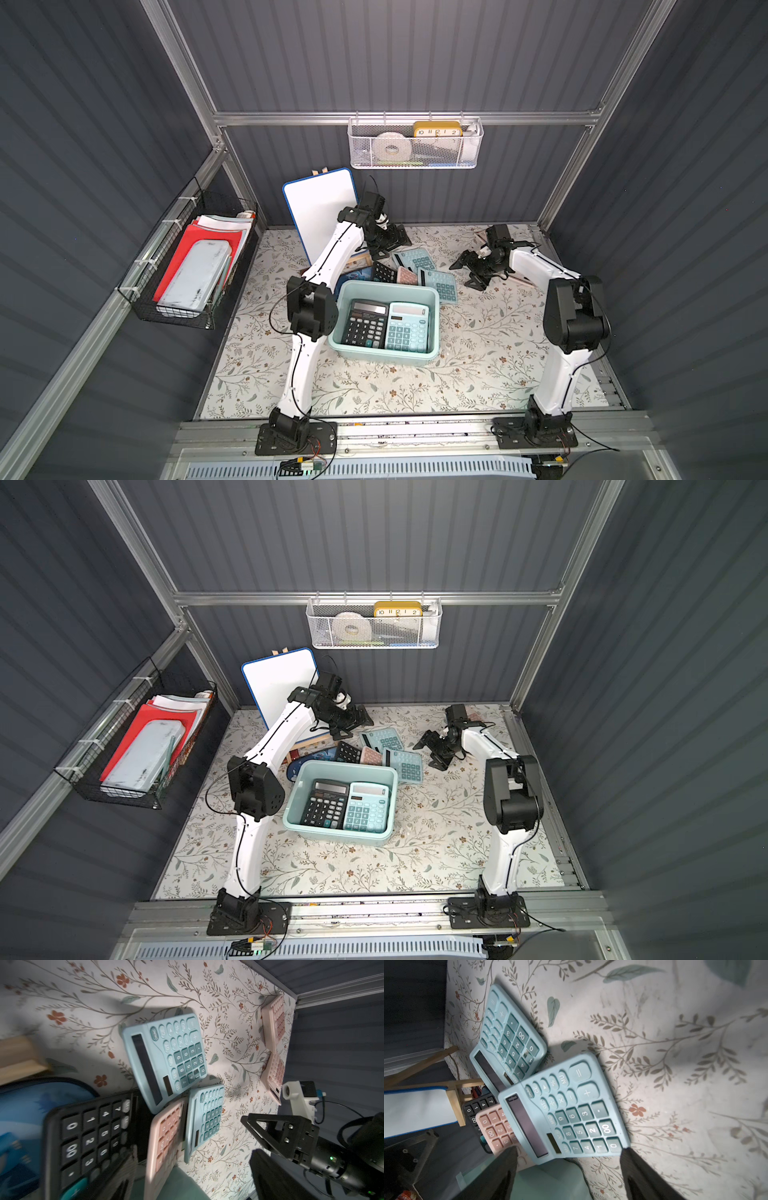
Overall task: Put the calculator in the storage box
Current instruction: Pick up the calculator at the center of the board.
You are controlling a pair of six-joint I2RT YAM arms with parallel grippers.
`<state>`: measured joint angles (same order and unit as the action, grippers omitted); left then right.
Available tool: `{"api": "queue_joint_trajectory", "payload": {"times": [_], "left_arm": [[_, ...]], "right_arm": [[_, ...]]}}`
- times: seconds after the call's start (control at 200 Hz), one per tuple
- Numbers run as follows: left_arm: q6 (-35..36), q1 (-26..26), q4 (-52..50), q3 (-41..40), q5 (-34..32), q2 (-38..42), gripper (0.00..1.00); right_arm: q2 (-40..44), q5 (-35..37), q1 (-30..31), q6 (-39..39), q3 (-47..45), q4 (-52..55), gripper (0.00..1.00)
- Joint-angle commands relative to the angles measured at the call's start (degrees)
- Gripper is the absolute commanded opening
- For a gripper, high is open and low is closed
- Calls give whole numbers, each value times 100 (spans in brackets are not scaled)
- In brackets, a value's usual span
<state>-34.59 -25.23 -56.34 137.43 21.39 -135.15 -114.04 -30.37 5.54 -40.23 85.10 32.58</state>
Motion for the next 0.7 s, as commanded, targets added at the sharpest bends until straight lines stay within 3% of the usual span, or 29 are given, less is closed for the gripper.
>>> {"api": "queue_joint_trajectory", "payload": {"times": [0.0, 0.285, 0.695], "left_arm": [[-127, -202, 135, 400, 409, -337, 87], [-110, -348, 83, 472, 427, -680, 81], [-134, -442, -2, 253, 557, -990, 72]], "right_arm": [[-291, -125, -33, -117, 229, -40, 82], [-739, -487, -10, -270, 193, -287, 81], [-360, -847, 92, -579, -566, -621, 80]]}}
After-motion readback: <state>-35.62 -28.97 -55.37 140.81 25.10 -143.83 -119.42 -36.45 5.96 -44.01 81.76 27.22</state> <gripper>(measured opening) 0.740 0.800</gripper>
